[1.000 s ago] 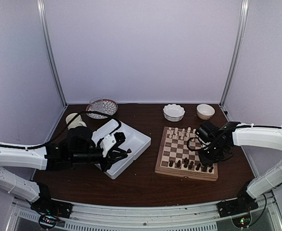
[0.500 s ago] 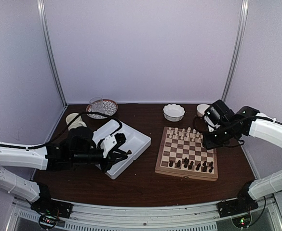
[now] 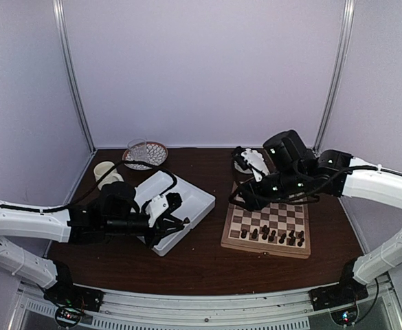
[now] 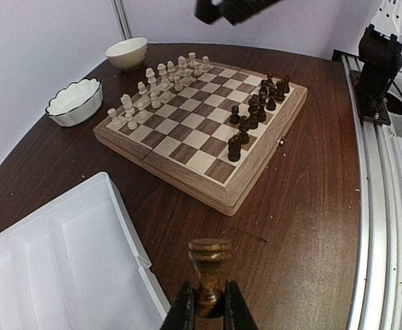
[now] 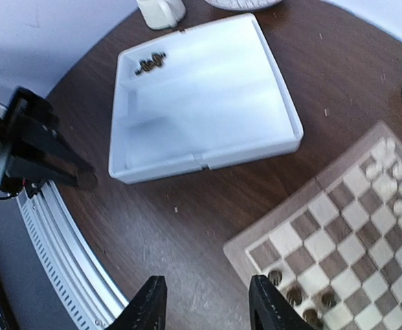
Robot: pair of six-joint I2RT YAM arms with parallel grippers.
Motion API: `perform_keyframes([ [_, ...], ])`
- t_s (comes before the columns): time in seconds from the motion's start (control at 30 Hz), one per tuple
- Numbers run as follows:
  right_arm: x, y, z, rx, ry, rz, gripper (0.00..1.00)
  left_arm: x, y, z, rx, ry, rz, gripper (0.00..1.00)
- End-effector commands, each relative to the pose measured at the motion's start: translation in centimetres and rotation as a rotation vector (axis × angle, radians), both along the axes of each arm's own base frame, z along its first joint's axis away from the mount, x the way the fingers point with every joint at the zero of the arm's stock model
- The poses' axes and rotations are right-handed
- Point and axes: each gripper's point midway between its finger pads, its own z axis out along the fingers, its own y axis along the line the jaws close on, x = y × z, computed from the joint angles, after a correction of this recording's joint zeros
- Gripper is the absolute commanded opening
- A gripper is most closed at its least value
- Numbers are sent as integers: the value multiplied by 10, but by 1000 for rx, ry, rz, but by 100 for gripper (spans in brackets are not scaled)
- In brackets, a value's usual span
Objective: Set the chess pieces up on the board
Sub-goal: Pass from the left arm to the right
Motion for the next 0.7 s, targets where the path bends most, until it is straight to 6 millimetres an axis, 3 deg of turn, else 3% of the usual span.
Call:
perform_keyframes([
  [0.0, 26, 42, 65, 145, -277, 120, 44, 2, -11, 19, -68, -19, -13, 0],
  [0.13, 33, 49, 79, 242, -524, 165, 51, 5, -9, 16, -46, -20, 1, 0],
  [0.23, 32, 46, 63, 240, -608, 186, 56, 2, -11, 15, -45, -22, -18, 0],
  [0.37, -1, 57, 38, 243, -618, 398, 68, -16, -18, 15, -54, -7, -136, 0],
  [0.5, -33, 68, 17, 56, -810, 531, 68, -39, -22, 18, -66, 18, -272, 0],
  [0.67, -45, 65, -3, -125, -979, 537, 69, -38, -26, 14, -42, 52, -273, 0],
])
